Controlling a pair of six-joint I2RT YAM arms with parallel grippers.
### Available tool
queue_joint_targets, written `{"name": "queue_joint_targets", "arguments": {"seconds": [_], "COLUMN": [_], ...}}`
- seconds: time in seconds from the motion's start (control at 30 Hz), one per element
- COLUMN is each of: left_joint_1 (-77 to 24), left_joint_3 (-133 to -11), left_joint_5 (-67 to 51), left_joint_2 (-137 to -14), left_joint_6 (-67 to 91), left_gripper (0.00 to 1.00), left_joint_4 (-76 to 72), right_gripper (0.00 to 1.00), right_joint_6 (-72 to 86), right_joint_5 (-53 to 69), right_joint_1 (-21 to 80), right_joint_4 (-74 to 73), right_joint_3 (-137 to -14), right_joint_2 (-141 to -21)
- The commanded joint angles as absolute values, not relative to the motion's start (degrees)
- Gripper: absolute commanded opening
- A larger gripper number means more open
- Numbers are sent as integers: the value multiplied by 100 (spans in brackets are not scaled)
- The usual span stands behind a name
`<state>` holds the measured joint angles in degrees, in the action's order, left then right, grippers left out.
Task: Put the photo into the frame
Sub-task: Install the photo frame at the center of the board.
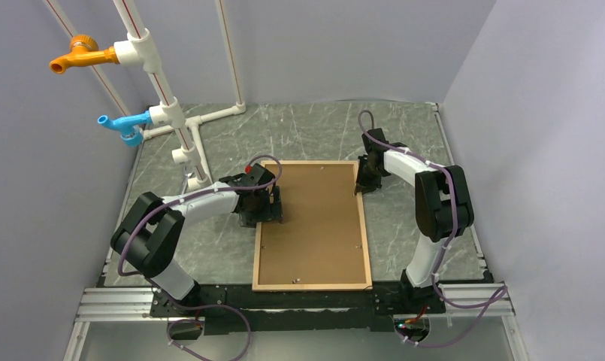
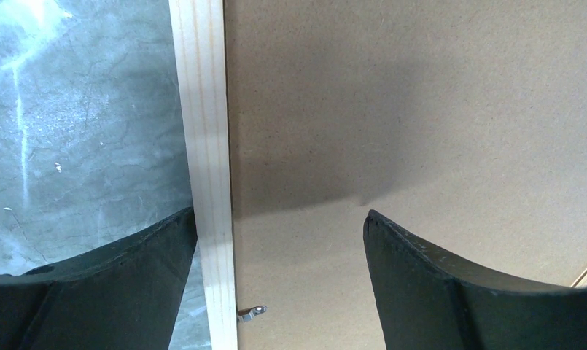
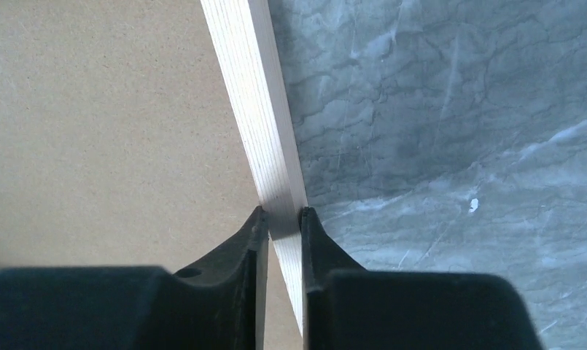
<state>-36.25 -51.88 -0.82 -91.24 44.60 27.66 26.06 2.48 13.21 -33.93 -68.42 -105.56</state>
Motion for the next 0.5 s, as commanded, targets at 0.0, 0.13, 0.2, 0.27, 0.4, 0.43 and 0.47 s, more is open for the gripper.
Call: {"name": "queue_joint_targets", "arguments": {"seconds": [0.0, 0.13, 0.2, 0.27, 0.4, 0.43, 0.47], "left_joint_1": [-3659, -3662, -3656, -3664, -3663, -3660, -3656], "left_joint_3": [-5203, -5211, -5205, -5203, -5270, -5314, -5358], "left_joint_5": [-18, -18, -18, -18, 193, 237, 263], "left_joint_2": [-9089, -9040, -9001, -8941, -8813, -8799, -8794], "left_joint_6": [4403, 4391, 4374, 4335, 4174, 4126, 4084], "left_gripper": [88, 88, 88, 88, 89, 89, 89], "left_joint_4": [2742, 2779, 2784, 2771, 2803, 2830, 2843], "right_gripper": [8, 2, 3, 12, 56, 66, 75], "right_joint_6": [2618, 2602, 2585, 2578, 2569, 2574, 2583], "right_joint_5": [-98, -102, -74, -30, 139, 173, 208], "right_joint_1": [1356, 1349, 1353, 1344, 1344, 1345, 1344], "right_joint_4": [-3472, -3478, -3474, -3447, -3395, -3398, -3398], "right_joint_3": [-6749, -6755, -6775, -6768, -6735, -6735, -6728], "right_joint_2": [-10579, -10539, -10503, -10389, -9968, -9856, -9757]}}
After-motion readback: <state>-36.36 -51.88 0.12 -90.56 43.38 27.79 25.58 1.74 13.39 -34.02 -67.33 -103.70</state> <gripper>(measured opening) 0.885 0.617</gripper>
